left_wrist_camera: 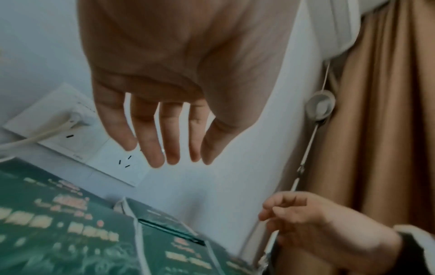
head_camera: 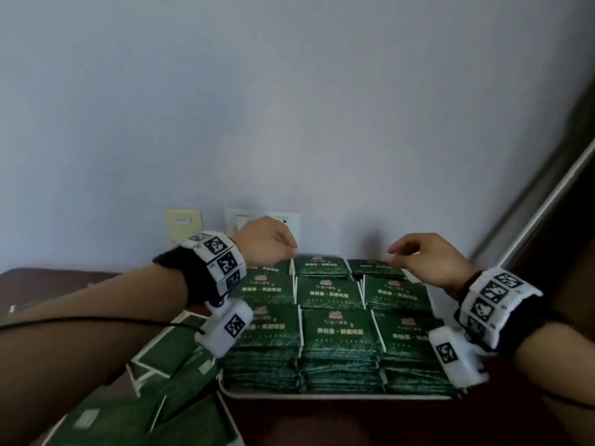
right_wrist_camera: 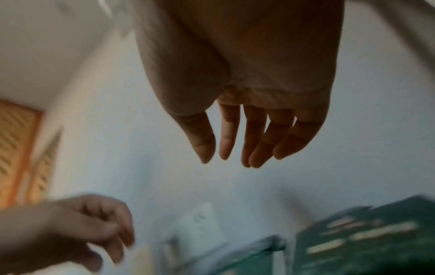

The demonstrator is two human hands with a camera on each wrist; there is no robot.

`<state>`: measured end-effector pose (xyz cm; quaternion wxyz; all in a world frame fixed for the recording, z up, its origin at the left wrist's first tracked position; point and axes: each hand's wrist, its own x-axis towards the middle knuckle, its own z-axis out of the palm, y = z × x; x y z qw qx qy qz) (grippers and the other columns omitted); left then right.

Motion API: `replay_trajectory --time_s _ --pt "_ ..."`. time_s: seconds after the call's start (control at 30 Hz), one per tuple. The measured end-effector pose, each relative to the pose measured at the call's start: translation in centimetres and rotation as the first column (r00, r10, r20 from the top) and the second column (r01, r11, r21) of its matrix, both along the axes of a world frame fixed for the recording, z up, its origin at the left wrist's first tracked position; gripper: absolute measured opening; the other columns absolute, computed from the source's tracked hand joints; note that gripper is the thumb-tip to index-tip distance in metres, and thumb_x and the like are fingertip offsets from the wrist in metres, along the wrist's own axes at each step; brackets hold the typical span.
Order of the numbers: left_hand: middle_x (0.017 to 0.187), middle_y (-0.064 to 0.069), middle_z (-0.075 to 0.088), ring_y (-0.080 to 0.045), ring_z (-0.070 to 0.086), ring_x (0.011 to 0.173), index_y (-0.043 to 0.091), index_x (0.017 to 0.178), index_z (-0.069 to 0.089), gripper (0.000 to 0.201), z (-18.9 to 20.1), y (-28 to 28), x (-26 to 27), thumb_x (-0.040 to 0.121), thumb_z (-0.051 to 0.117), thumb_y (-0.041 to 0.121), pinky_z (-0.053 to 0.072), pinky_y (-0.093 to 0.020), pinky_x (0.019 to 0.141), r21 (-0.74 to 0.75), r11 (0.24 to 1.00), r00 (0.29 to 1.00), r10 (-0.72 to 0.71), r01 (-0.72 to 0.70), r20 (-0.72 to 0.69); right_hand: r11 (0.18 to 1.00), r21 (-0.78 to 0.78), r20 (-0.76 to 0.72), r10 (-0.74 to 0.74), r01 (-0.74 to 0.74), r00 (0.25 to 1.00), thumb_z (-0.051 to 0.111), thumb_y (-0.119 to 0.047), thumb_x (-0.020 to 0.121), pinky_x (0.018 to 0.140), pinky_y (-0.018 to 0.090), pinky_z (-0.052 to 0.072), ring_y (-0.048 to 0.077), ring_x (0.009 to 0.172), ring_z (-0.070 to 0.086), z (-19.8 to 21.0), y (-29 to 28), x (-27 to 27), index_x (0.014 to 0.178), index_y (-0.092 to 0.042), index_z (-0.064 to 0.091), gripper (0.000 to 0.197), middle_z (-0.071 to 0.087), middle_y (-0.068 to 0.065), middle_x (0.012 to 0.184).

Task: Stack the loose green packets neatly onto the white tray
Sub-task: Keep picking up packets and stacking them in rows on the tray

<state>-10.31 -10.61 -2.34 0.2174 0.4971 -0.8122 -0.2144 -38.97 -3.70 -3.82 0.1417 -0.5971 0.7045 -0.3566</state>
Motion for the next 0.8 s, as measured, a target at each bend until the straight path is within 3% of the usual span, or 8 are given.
replay_trajectory --time_s 0.07,0.2,0.33,0.4,0.57,0.63,0.73,0.8 --pt "0.084 0.010 0.072 -0.010 0.068 0.084 0.021 0.089 0.075 0.006 -0.1 3.4 2.5 0.087 0.074 0.027 0.047 -0.020 0.069 0.058 0.998 0.997 -0.007 0.011 -0.074 0.996 -0.050 0.237 0.086 -0.076 0.968 0.077 -0.015 0.084 0.064 0.020 0.045 0.012 0.073 0.061 0.0 3.3 3.3 0.091 -0.015 0.074 0.009 0.072 0.001 0.087" --pt "0.083 0.007 0.076 -0.009 0.073 0.079 0.022 0.091 0.073 0.011 -2.0 9.3 7.7 0.088 0.073 0.032 0.049 -0.022 0.068 0.181 0.983 0.990 -0.006 0.032 -0.142 0.980 -0.069 0.471 0.198 -0.187 0.860 0.077 -0.013 0.082 0.064 0.026 0.045 0.012 0.070 0.060 -2.0 8.9 9.5 0.087 -0.014 0.075 0.005 0.069 0.001 0.074" --pt "0.070 0.005 0.072 -0.005 0.065 0.062 0.019 0.082 0.073 0.015 -5.0 13.1 12.4 0.089 0.072 0.033 0.046 -0.022 0.064 0.177 0.984 0.995 0.017 0.000 -0.098 0.969 -0.004 0.472 0.221 -0.248 0.853 0.077 -0.014 0.083 0.054 0.013 0.045 0.006 0.064 0.061 -5.4 12.0 15.1 0.089 -0.014 0.072 0.007 0.069 -0.002 0.073" --pt "0.067 0.002 0.069 -0.005 0.058 0.058 0.019 0.077 0.072 0.022 -6.4 14.2 14.3 0.089 0.071 0.038 0.047 -0.024 0.063 0.202 0.979 1.000 0.019 -0.021 0.012 0.953 0.084 0.451 0.224 -0.291 0.864 0.077 -0.017 0.084 0.055 0.015 0.046 0.006 0.065 0.062 -7.1 12.6 17.5 0.094 -0.014 0.071 0.012 0.068 0.000 0.078" --pt "0.094 0.009 0.072 -0.006 0.065 0.083 0.027 0.092 0.075 0.019 -9.2 14.6 19.3 0.081 0.074 0.042 0.054 -0.028 0.080 0.246 0.954 0.890 0.041 -0.170 0.454 0.783 0.474 0.143 0.384 -0.403 0.912 0.078 -0.045 0.080 0.080 0.023 0.052 0.006 0.091 0.062 -9.8 13.0 21.0 0.115 -0.029 0.061 0.042 0.064 -0.009 0.104" --pt "0.103 0.007 0.070 -0.010 0.064 0.089 0.028 0.104 0.072 0.027 -9.6 14.8 20.7 0.079 0.077 0.036 0.054 -0.026 0.080 0.270 0.940 0.856 0.044 -0.210 0.515 0.752 0.507 0.129 0.416 -0.420 0.900 0.078 -0.049 0.077 0.088 0.028 0.053 0.007 0.098 0.062 -10.2 13.2 21.9 0.119 -0.033 0.058 0.049 0.062 -0.010 0.109" --pt "0.114 0.011 0.060 -0.010 0.055 0.096 0.036 0.125 0.058 0.054 -10.1 14.4 22.3 0.076 0.083 0.032 0.044 -0.022 0.080 0.304 0.924 0.835 0.028 -0.231 0.550 0.757 0.490 0.145 0.418 -0.432 0.897 0.082 -0.047 0.074 0.082 0.025 0.052 0.008 0.097 0.061 -11.0 13.3 22.9 0.121 -0.033 0.056 0.055 0.060 -0.011 0.109" --pt "0.127 0.010 0.059 -0.011 0.056 0.102 0.039 0.125 0.053 0.065 -10.6 13.7 23.1 0.070 0.087 0.031 0.045 -0.024 0.083 0.316 0.918 0.840 0.033 -0.239 0.541 0.774 0.461 0.160 0.409 -0.435 0.898 0.084 -0.043 0.073 0.080 0.023 0.051 0.007 0.095 0.059 -11.4 13.3 23.3 0.123 -0.033 0.053 0.059 0.058 -0.012 0.108"
